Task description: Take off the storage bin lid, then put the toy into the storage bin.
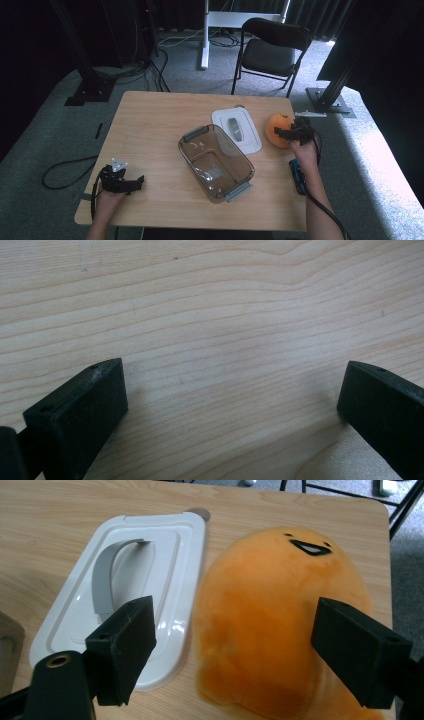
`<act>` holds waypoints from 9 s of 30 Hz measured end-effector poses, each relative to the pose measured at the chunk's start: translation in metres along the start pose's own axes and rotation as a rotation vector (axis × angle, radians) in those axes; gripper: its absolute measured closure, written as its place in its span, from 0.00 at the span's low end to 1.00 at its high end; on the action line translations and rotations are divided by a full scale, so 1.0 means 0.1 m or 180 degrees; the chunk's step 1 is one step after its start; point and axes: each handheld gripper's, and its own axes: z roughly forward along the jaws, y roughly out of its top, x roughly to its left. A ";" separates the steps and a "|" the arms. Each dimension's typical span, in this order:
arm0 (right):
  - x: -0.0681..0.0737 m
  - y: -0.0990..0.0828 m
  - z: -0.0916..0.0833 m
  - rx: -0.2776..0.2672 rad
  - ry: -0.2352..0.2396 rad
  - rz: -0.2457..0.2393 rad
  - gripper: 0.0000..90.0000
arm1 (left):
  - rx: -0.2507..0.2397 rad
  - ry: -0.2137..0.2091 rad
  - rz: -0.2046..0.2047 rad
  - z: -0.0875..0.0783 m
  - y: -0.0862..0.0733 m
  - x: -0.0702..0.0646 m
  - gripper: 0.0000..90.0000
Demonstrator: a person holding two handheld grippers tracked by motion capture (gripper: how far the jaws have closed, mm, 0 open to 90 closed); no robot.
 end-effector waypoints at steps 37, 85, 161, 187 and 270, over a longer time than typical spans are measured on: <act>-0.28 -0.09 0.34 0.0275 -0.0139 0.0322 0.21 | 0.0002 0.0004 -0.0004 0.00 0.00 0.00 0.00; 0.12 0.11 -0.30 0.0122 -0.0118 -0.0072 0.81 | 0.0002 0.0004 -0.0004 0.00 0.00 0.00 0.00; 2.11 -0.16 -0.78 0.0218 0.1316 -0.1703 0.79 | 0.0006 0.0002 -0.0002 0.00 0.00 0.00 0.00; 2.16 -0.36 -0.40 0.0754 0.1413 -0.1656 0.69 | 0.0004 0.0002 -0.0006 0.00 0.00 0.00 0.00; 0.77 -0.59 -0.92 0.0242 0.0646 -0.0561 0.21 | 0.0001 0.0004 -0.0003 0.00 0.00 0.00 0.00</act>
